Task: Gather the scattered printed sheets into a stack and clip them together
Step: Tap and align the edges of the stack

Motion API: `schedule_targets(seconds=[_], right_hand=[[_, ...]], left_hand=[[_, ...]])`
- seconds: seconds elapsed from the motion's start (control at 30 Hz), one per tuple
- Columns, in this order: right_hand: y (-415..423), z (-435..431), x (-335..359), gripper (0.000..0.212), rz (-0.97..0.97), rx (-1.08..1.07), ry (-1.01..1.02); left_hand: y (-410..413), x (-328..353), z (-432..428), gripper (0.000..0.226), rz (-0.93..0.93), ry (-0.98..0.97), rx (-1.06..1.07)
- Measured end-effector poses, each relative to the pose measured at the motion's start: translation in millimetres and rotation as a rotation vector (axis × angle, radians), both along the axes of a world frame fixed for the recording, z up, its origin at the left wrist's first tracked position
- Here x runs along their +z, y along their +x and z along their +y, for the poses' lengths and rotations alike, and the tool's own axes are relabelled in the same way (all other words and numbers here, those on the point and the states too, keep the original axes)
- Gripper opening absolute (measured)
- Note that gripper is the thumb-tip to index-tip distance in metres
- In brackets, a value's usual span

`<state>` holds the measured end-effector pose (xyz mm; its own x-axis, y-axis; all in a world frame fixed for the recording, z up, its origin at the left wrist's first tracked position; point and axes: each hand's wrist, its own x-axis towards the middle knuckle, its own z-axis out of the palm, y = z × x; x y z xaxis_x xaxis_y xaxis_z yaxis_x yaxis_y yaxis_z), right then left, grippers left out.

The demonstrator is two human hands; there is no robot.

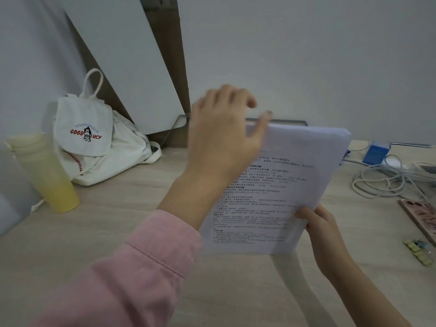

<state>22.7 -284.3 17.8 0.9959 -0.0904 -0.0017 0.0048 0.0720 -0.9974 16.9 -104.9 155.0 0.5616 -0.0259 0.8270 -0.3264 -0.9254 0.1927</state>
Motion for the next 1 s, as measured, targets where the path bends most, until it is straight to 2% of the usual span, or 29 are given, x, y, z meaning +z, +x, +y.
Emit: schedule_targets(seconds=[0.1, 0.2, 0.33, 0.43, 0.5, 0.57, 0.7, 0.73, 0.8, 0.93, 1.0], right_hand=[[-1, 0, 1, 0.029, 0.002, 0.004, -0.008], [-1, 0, 2, 0.029, 0.001, 0.007, -0.015], [0, -6, -2, 0.027, 0.002, 0.073, -0.032], [2, -21, -9, 0.021, 0.056, 0.249, -0.181], [2, -34, -13, 0.025, 0.109, 0.333, -0.308], [4, -51, -12, 0.037, 0.119, 0.297, -0.345], [14, -80, 2, 0.086, 0.033, 0.218, -0.140], [17, -82, 4, 0.092, 0.016, 0.216, -0.077], [19, -79, 6, 0.090, -0.034, 0.246, -0.016], [17, -66, 16, 0.037, -0.080, 0.308, 0.068], [14, -66, 13, 0.037, -0.085, 0.298, 0.053]], left_hand=[[9, 8, -22, 0.054, 0.250, 0.340, -0.045], [19, 15, -27, 0.056, 0.435, 0.473, -0.059], [16, 25, -23, 0.029, 0.466, 0.539, -0.105], [6, 23, -10, 0.024, 0.380, 0.505, -0.171], [2, 16, 7, 0.025, 0.311, 0.376, -0.213], [-1, 8, 25, 0.024, 0.292, 0.182, -0.261], [-5, -17, 53, 0.022, 0.312, -0.265, -0.353], [-6, -26, 57, 0.018, 0.326, -0.389, -0.384], [-9, -45, 60, 0.012, 0.340, -0.616, -0.441], [-18, -86, 66, 0.013, 0.332, -0.986, -0.484], [-25, -114, 72, 0.014, 0.405, -1.090, -0.472]])
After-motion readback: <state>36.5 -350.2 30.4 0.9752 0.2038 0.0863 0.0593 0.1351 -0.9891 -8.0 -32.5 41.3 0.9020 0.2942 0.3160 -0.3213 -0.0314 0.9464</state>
